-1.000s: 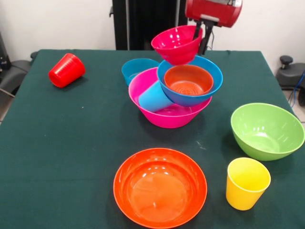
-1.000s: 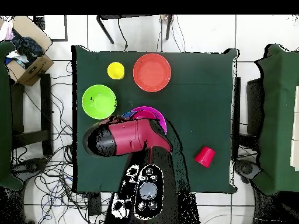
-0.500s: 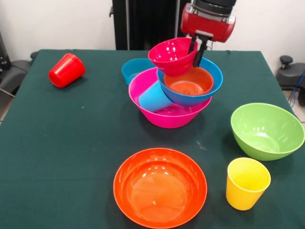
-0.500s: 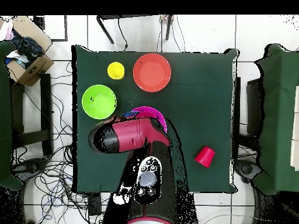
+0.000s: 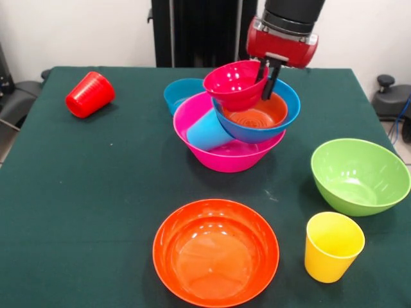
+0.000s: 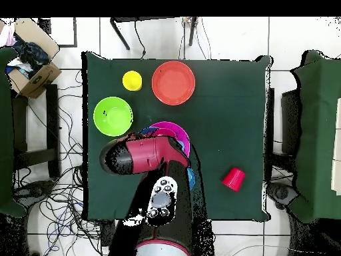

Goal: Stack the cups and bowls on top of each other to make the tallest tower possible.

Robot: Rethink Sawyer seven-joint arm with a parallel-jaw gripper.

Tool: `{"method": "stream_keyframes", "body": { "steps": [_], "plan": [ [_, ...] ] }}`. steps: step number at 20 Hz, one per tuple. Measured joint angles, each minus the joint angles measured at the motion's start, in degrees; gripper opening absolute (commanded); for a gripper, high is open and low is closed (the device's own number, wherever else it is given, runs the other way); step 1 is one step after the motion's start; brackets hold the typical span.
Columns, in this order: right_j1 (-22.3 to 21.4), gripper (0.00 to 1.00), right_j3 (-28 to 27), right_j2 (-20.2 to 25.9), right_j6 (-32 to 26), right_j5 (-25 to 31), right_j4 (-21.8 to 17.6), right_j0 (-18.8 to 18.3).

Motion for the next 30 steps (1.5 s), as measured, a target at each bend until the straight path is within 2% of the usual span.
{"method": "stream_keyframes", "body": {
  "steps": [7,13,17,30],
  "plan": [
    [0.4,0.00,0.0,-2.1,0.0,0.0,3.7,4.2],
    [0.4,0.00,0.0,-3.2,0.0,0.0,5.8,6.3],
    [0.4,0.00,0.0,-3.7,0.0,-0.4,6.3,6.6],
    [2.6,0.00,1.9,-5.6,0.0,-7.4,6.3,6.6]
  ]
}}
